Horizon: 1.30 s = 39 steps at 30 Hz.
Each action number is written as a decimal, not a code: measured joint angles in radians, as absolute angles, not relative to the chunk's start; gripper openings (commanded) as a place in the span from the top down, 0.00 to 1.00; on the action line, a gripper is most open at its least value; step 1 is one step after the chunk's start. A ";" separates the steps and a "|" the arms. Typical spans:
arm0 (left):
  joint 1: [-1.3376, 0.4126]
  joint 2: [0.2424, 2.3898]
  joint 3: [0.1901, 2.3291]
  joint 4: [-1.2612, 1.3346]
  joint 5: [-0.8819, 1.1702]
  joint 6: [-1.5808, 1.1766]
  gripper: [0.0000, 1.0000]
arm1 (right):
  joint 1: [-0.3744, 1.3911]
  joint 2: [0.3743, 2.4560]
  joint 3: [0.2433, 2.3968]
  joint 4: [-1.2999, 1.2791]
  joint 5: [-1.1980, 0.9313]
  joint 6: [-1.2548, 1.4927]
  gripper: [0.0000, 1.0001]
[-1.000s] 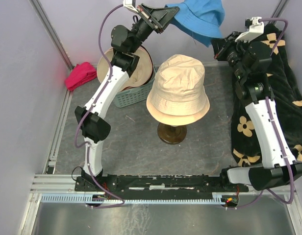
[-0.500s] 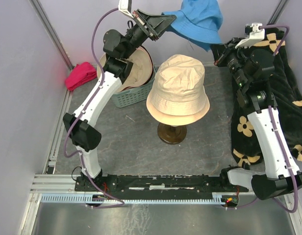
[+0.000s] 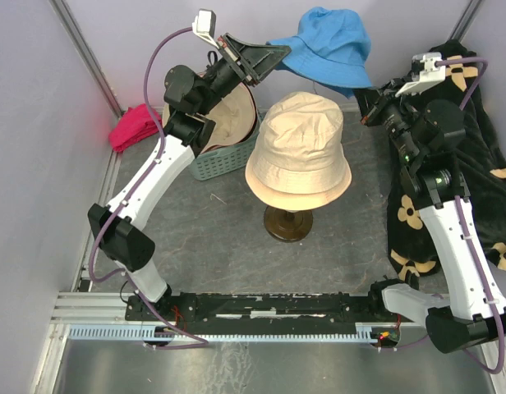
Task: Stack the hats
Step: Stack the hat on the hat.
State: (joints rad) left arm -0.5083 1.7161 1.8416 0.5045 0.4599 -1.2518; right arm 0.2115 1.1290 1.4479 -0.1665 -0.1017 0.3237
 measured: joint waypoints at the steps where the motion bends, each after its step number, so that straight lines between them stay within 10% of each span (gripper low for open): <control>1: -0.510 1.704 1.826 0.505 0.462 -1.247 0.97 | 0.213 1.119 1.439 -0.167 -0.103 0.323 0.98; 39: -0.579 1.323 1.420 0.483 0.525 -1.102 0.97 | 0.239 0.855 1.233 -0.157 -0.192 0.290 0.98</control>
State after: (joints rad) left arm -0.5785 1.3231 1.4200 0.4828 0.5247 -1.1015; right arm 0.2390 0.8555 1.2331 -0.1570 -0.1925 0.2901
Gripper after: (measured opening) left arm 0.051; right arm 0.040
